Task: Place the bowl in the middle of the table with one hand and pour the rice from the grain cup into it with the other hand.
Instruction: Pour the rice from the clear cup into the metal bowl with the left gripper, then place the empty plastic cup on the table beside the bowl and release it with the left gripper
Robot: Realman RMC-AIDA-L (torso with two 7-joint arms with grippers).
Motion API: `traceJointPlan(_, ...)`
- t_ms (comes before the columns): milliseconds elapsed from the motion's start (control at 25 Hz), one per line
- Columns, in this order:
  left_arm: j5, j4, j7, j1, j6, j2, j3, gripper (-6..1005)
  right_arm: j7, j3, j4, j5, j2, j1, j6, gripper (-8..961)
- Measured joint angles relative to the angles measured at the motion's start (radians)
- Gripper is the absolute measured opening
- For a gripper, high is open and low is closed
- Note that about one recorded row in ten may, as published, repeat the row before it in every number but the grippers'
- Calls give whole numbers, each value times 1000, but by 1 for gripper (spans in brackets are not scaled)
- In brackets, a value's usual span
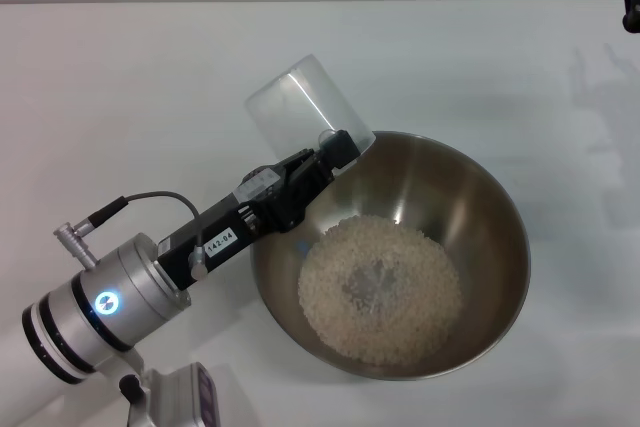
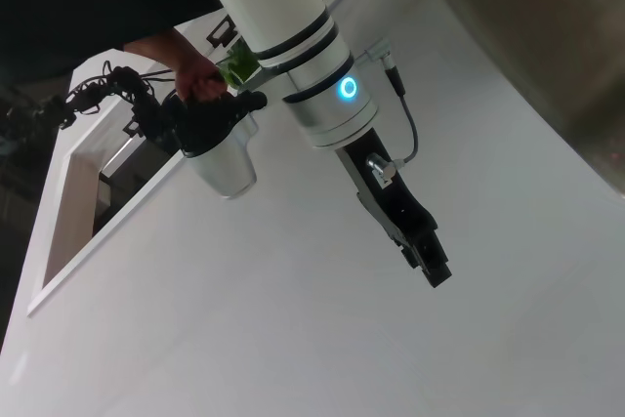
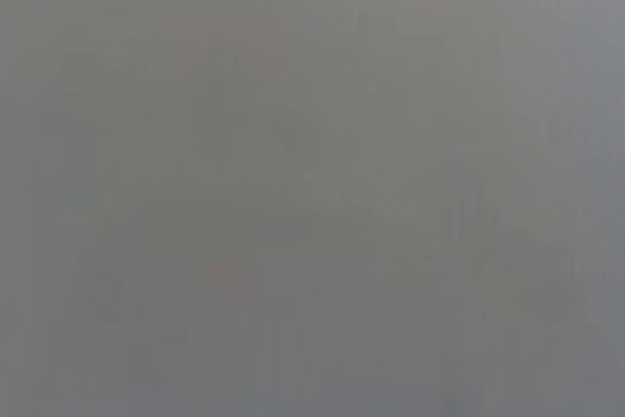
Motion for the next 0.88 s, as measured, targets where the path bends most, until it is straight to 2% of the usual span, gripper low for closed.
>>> traceJointPlan(120, 0, -9, -25, 6, 1, 1, -2, 29, 0, 0, 0, 2, 0, 0, 6, 391)
traceJointPlan(320, -7, -54, -226, 52, 11, 3, -19, 28, 5, 0, -4, 2, 0, 16, 45, 391)
traceJointPlan(600, -11, -90, -870, 149, 11, -1, -133, 28, 10, -5, -22, 0, 3, 29, 82, 391)
traceJointPlan(640, -11, -90, -870, 149, 11, -1, -133, 29, 10, -5, -22, 0, 3, 29, 82, 391)
traceJointPlan(680, -12, -97, -1065, 174, 10, -1, -177, 29, 14, -3, -24, 0, 4, 31, 85, 391)
traceJointPlan(720, -14, -100, -1113, 180, 8, -2, -192, 29, 20, -2, -26, 1, 4, 32, 87, 392)
traceJointPlan(840, -69, -117, -1407, 203, -33, -2, -249, 29, 50, -1, -27, 3, 5, 35, 87, 392)
traceJointPlan(880, -87, -119, -1443, 204, -43, -2, -253, 28, 58, -1, -27, 4, 5, 35, 86, 392)
